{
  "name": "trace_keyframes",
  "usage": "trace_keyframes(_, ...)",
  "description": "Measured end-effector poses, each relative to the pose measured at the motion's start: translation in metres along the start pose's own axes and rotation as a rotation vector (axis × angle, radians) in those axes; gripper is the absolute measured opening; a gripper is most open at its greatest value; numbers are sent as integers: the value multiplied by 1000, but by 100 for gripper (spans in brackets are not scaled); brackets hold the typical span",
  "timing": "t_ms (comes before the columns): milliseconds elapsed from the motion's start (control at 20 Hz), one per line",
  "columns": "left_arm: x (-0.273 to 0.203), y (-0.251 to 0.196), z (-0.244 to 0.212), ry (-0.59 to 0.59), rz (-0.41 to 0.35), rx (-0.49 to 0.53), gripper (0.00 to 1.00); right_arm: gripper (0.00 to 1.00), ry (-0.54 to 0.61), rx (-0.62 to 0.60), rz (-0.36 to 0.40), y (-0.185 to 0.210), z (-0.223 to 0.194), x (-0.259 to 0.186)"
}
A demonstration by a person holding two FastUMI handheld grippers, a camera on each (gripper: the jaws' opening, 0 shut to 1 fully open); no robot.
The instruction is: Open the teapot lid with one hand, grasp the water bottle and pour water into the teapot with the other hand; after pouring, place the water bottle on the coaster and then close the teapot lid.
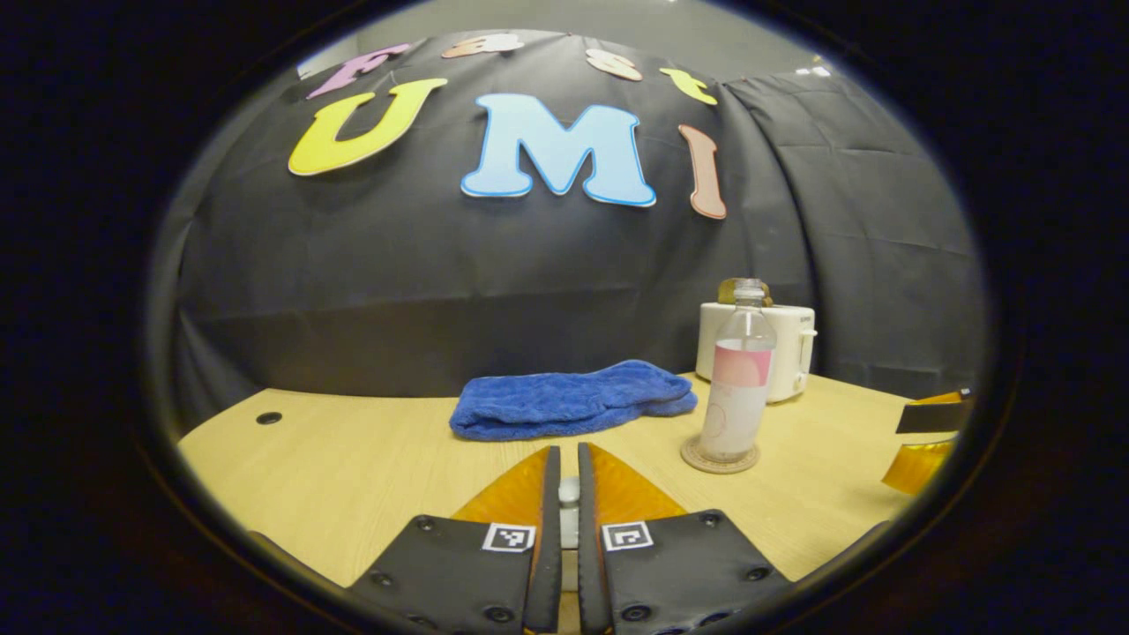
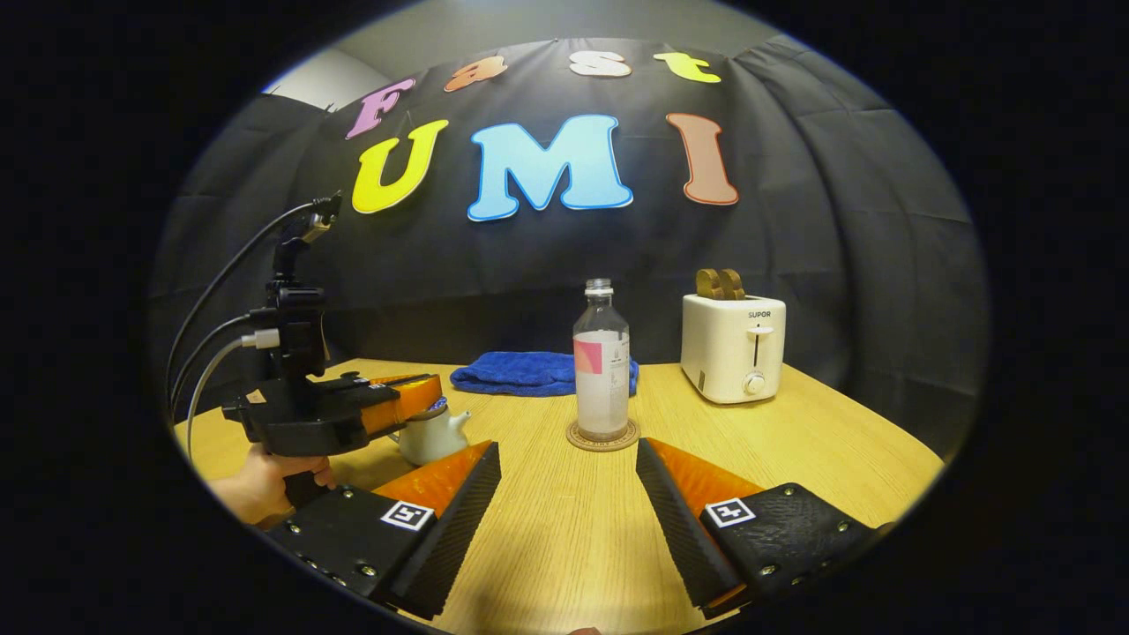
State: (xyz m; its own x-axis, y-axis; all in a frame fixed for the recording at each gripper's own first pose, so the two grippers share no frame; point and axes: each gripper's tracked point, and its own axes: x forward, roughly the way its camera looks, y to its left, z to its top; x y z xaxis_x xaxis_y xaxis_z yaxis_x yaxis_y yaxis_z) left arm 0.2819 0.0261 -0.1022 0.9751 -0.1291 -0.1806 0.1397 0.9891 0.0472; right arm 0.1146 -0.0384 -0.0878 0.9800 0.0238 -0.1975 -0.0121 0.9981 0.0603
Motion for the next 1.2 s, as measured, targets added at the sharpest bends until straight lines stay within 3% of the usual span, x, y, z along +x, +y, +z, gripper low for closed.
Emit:
trace_keyframes(450,-14,-3,-3,10,7,-13,21,96,-1,-23,-12,0,-2,5)
trace_keyframes(700,-46,-11,7,-24,-2,-81,35,96,-61,-31,-24,-2,9,1)
trace_keyframes(750,-53,-12,10,-29,1,-74,33,96,-80,-35,-29,-4,13,0)
trace_keyframes(850,-71,-9,13,-40,27,-55,31,96,-116,-41,-29,-2,19,-6)
trace_keyframes(1200,-142,-26,14,-81,32,-68,43,96,-152,-70,11,11,34,-66)
